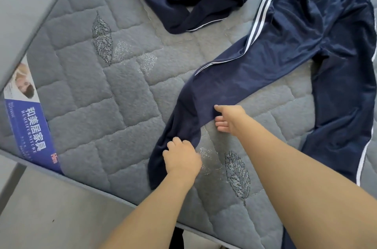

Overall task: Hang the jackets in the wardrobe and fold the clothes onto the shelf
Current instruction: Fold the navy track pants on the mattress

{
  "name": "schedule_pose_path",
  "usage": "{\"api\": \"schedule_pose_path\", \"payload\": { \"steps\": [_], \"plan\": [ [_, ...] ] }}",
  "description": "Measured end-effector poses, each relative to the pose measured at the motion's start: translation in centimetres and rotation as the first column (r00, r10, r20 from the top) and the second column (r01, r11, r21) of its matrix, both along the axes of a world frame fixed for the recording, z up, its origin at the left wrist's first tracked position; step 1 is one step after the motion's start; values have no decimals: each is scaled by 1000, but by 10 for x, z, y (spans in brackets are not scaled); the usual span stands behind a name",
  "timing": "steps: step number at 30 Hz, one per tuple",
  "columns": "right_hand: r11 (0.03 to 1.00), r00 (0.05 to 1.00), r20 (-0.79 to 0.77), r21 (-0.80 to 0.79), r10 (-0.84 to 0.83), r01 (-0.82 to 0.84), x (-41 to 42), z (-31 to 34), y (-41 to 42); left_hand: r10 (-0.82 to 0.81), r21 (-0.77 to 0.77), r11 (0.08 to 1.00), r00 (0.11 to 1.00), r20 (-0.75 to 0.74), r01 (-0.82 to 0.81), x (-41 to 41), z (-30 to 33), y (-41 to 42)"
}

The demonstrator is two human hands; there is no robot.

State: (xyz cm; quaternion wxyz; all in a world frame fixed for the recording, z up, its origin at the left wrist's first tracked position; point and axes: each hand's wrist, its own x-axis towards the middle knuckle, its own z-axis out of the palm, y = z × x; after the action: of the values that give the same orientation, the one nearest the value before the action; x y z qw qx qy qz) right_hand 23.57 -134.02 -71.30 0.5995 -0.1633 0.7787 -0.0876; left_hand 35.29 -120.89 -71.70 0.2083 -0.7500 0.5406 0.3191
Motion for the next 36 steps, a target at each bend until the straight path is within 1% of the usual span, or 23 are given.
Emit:
{"api": "schedule_pose_path", "payload": {
  "steps": [2,3,4,5,6,7,8,9,10,11,12,13,15,16,17,19,22,25,28,30,32,34,36],
  "plan": [
    [999,999,18,-33,-42,43,10,-3,-2,104,133,988,967,-232,-74,20,9,-19],
    [996,997,22,-50,-73,74,15,0,-2,185,253,962,924,-336,-101,34,20,-29],
    [991,993,36,-66,-116,118,18,2,-1,331,358,915,852,-405,-185,49,30,-35],
    [981,983,54,-75,-174,178,18,4,1,510,415,842,756,-410,-344,68,39,-41],
    [969,972,59,-78,-229,233,16,6,4,649,410,758,649,-397,-508,89,41,-41],
    [963,966,36,-78,-257,259,13,10,8,698,377,716,625,-351,-588,110,43,-40],
    [968,971,-20,-78,-239,237,6,14,12,637,326,764,729,-250,-556,131,43,-38],
    [986,982,-106,-74,-154,147,-2,15,16,554,270,818,822,-130,-508,153,33,-28],
    [999,976,-219,-52,-6,-6,-11,15,19,533,201,833,845,-46,-515,168,25,-20],
    [986,931,-328,5,159,-166,-18,18,21,539,191,830,842,-34,-524,177,16,-11],
    [960,872,-405,51,273,-277,-23,19,22,546,201,829,834,-82,-523,178,14,-5],
    [941,835,-443,65,326,-333,-25,22,20,550,191,832,820,-157,-521,170,17,-3],
    [936,848,-430,-18,311,-352,-21,27,13,590,163,803,729,-347,-573,146,25,-2],
    [939,878,-376,-54,296,-340,-16,29,9,597,153,785,666,-447,-600,133,31,-1],
    [948,914,-286,-48,289,-314,-9,34,5,579,142,781,621,-529,-608,120,39,-2],
    [939,932,-113,33,343,-342,8,44,-5,489,149,831,576,-655,-536,96,56,-3],
    [827,830,6,79,558,-557,27,54,-15,266,107,949,568,-779,-298,56,78,2],
    [714,714,9,33,700,-700,25,66,-14,96,56,994,546,-832,-90,8,95,14],
    [662,662,-61,-20,747,-749,-15,85,-11,-2,29,999,591,-807,44,-44,104,22],
    [679,679,-115,-51,725,-733,-62,102,-6,-14,46,996,609,-793,83,-82,108,25],
    [727,726,-152,-59,671,-684,-123,116,4,-31,76,987,622,-783,144,-125,114,28],
    [815,812,-126,-46,569,-578,-193,124,21,-47,124,965,621,-782,230,-174,124,32],
    [910,908,-93,-39,409,-414,-262,125,45,-105,150,932,642,-759,330,-228,129,42]
  ]
}}
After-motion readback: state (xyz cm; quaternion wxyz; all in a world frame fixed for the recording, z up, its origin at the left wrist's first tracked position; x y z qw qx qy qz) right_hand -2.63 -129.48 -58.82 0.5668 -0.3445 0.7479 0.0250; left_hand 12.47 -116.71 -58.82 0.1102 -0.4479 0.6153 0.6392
